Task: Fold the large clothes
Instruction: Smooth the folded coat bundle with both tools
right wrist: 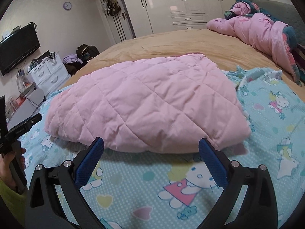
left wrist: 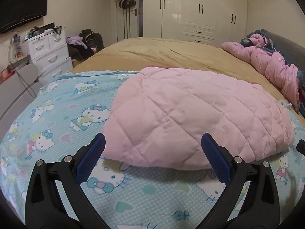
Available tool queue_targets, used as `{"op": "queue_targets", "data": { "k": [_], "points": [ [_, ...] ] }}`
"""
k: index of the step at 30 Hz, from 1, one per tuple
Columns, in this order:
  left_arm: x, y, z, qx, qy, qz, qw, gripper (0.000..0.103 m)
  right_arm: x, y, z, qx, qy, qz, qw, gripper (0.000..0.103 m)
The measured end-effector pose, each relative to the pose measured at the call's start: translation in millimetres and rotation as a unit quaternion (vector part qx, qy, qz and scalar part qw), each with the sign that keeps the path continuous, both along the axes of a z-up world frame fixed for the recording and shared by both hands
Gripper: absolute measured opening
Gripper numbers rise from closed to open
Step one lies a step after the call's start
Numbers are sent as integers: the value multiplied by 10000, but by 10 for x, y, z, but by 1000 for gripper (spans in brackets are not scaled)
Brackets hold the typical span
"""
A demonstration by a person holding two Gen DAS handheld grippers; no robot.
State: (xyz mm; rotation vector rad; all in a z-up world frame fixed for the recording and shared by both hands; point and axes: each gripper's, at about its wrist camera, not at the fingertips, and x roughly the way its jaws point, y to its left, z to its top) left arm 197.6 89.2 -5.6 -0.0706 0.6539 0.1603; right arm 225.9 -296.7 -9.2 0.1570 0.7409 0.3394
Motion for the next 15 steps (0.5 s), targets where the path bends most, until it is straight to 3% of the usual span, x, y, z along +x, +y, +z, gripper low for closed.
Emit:
{"op": "queue_targets", "data": {
  "k": [15],
  "points": [
    [-497,-23,-47,-14,-87,-140,9999,95,-290,132,77,164,7,181,9997,99]
  ]
}}
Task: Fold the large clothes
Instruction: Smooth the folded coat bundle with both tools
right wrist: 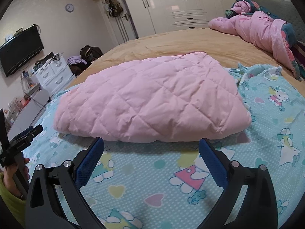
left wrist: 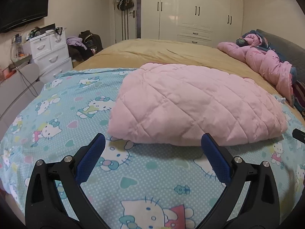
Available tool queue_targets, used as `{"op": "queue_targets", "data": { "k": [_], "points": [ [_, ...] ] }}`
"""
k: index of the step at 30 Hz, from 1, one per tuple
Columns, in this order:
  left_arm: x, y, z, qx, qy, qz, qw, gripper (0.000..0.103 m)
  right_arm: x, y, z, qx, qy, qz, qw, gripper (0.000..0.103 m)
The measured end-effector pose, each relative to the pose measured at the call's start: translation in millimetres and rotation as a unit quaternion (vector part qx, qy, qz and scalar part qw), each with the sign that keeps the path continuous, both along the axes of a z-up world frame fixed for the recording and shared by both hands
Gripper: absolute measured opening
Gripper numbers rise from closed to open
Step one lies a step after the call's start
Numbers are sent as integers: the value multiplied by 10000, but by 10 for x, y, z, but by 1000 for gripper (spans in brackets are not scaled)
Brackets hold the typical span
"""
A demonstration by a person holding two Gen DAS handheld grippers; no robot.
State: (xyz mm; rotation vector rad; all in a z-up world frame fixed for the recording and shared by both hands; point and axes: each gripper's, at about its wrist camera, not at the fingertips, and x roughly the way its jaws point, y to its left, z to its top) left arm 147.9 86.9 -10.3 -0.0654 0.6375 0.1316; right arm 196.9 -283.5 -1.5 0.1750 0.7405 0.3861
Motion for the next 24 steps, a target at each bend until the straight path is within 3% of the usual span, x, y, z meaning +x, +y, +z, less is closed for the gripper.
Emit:
{"op": "queue_targets", "data": {
  "k": [12,24],
  "points": [
    [-195,177,-123,-37,125,209,9997,95,-160,418,-98,-18,168,452,9988,99],
    [-143,380,-237,-277,327,423,9982,95,-113,631,-324,-2,502,599,9969,99]
  ]
}}
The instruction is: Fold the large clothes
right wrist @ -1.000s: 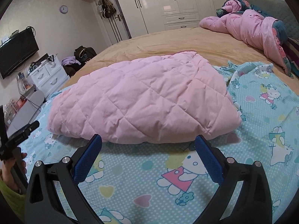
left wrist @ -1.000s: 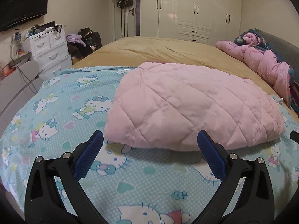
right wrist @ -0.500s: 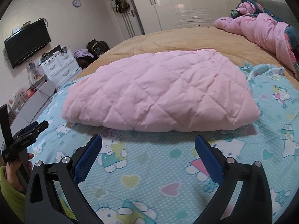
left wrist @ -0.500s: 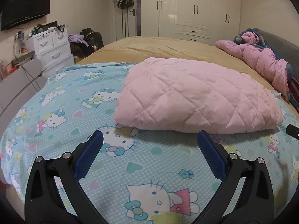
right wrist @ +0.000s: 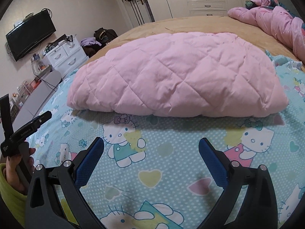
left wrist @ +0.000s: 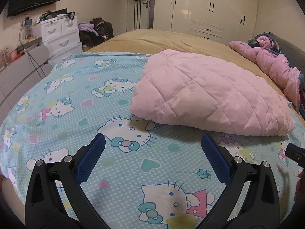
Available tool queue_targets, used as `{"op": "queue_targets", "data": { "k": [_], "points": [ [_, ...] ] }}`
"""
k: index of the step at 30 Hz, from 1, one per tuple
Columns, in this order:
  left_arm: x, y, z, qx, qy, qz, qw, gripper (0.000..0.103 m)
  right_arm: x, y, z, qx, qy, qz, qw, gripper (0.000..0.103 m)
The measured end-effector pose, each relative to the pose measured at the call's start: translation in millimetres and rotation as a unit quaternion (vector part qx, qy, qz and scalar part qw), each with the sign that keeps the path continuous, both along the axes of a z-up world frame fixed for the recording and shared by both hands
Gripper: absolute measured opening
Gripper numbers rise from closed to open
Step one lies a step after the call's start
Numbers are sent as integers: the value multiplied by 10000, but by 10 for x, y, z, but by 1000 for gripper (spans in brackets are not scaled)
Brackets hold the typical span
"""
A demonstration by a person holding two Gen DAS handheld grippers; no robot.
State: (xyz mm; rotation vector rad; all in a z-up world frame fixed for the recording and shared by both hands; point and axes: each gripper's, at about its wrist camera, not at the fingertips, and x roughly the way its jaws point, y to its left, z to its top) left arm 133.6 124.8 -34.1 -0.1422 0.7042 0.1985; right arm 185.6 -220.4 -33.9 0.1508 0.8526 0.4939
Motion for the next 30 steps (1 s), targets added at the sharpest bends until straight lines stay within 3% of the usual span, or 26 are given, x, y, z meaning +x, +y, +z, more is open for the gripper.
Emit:
{"op": "queue_targets", "data": {
  "k": [18,30],
  "points": [
    [151,67,-162,-145,355,117,9992,95,306,-568,-318,344,484,-797,9951,99],
    [480,128,-341,-1047,629,6,9925,95,492,-1415,-416,1170,824,-1718,9747,99]
  ]
}}
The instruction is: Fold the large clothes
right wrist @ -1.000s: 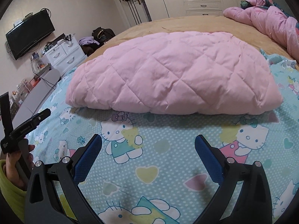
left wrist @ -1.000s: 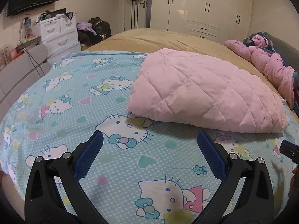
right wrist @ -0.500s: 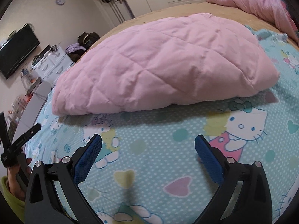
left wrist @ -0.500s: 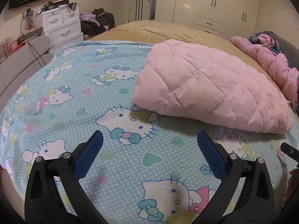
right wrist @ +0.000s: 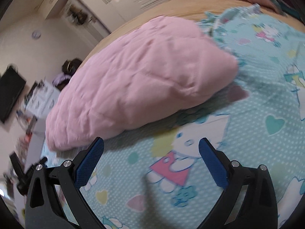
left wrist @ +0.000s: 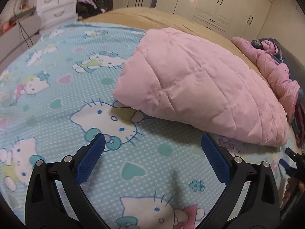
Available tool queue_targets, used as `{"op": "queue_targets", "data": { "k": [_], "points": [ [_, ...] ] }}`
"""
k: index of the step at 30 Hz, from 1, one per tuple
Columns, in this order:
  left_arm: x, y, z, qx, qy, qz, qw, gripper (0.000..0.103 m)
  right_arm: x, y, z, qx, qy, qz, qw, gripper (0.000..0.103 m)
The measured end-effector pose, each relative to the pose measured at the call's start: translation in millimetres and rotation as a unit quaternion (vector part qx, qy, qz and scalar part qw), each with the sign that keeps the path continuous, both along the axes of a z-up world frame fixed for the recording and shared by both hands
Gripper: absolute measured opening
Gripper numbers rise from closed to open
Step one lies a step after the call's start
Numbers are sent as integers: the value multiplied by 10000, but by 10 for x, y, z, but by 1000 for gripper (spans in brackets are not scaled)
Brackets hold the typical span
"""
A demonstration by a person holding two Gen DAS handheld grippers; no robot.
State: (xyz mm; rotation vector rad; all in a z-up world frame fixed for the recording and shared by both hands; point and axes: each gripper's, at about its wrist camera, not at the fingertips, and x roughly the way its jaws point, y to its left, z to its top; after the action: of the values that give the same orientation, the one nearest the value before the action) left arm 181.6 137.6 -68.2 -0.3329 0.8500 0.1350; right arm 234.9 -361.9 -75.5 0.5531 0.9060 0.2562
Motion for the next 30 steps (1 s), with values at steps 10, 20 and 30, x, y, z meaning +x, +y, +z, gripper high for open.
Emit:
{"op": "queue_targets", "data": {
  "k": [10,20,30],
  "points": [
    [296,201,-147,-1081,98,250,9938,94,456,-517,-234,1081,444,-543,9917,99],
    [540,167,-165,-1675,-178,388,9850,94,947,-573,-283,1312,607,-745,9867,99],
    [726,198,-313,-2478,-282,685,9660,95,1269,-501,-339,1273,554,-900,9862,99]
  ]
}}
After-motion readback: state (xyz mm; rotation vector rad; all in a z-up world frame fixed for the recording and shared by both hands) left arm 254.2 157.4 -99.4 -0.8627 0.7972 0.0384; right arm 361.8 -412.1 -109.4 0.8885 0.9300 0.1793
